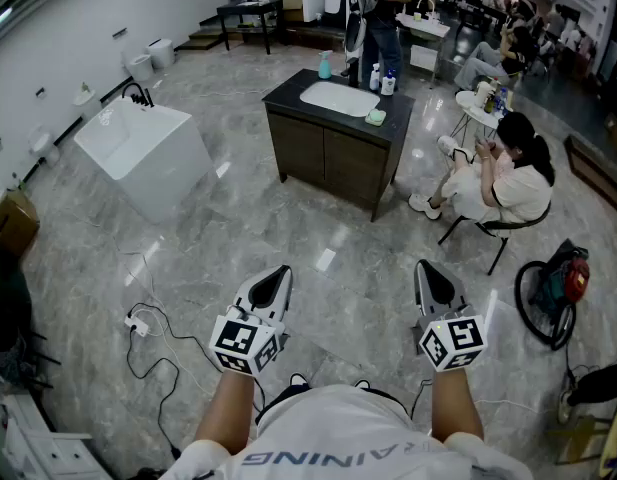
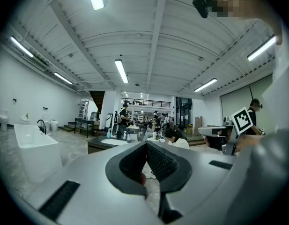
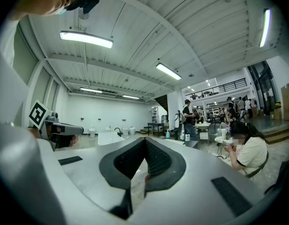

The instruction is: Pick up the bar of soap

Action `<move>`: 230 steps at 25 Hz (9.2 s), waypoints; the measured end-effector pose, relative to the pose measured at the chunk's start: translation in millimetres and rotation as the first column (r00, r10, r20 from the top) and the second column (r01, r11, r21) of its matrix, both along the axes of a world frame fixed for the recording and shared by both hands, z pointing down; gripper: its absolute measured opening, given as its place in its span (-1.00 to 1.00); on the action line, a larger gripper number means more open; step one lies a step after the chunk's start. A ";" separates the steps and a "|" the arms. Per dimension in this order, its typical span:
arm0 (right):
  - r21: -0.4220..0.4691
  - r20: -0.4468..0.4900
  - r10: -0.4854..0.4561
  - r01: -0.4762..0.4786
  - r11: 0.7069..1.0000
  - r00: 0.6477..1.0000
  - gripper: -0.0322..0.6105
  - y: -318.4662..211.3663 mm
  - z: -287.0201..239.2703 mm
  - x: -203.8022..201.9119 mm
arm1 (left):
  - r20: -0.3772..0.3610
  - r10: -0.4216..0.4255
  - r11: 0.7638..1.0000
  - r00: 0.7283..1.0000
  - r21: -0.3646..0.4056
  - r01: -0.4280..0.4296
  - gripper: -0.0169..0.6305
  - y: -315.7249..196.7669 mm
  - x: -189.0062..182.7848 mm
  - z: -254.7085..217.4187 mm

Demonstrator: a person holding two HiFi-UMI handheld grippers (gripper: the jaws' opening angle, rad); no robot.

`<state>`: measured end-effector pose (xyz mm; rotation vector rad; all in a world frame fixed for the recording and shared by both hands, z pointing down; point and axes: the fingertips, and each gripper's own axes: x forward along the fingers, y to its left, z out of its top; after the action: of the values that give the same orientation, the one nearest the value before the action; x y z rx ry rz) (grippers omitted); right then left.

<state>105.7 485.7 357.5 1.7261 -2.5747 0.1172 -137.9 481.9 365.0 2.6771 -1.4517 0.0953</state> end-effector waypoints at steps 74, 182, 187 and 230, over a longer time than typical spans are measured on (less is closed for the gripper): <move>-0.030 0.087 -0.109 0.112 0.993 0.990 -0.86 -255.0 44.4 42.2 | 0.011 -0.024 0.999 1.000 -0.025 0.025 -0.92 -244.0 57.4 19.1; -0.328 -0.017 0.270 -0.260 0.908 0.963 -0.85 -837.2 157.6 109.4 | 0.006 0.405 0.892 0.915 -0.222 -0.393 -0.92 -923.0 151.1 102.0; -0.340 -0.078 0.341 -0.347 0.874 0.937 -0.85 -865.8 159.1 77.3 | -0.005 0.473 0.856 0.881 -0.233 -0.461 -0.92 -970.4 128.9 112.6; -0.826 -0.377 -0.045 -0.314 0.468 0.925 -0.08 -925.6 395.5 97.7 | 0.003 0.400 0.827 0.917 -0.432 -0.359 -0.92 -1010.2 97.9 197.7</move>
<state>203.3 -439.9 753.0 1.3131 -1.5583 0.8878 -40.0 -528.3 562.7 2.5643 -0.7669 0.5104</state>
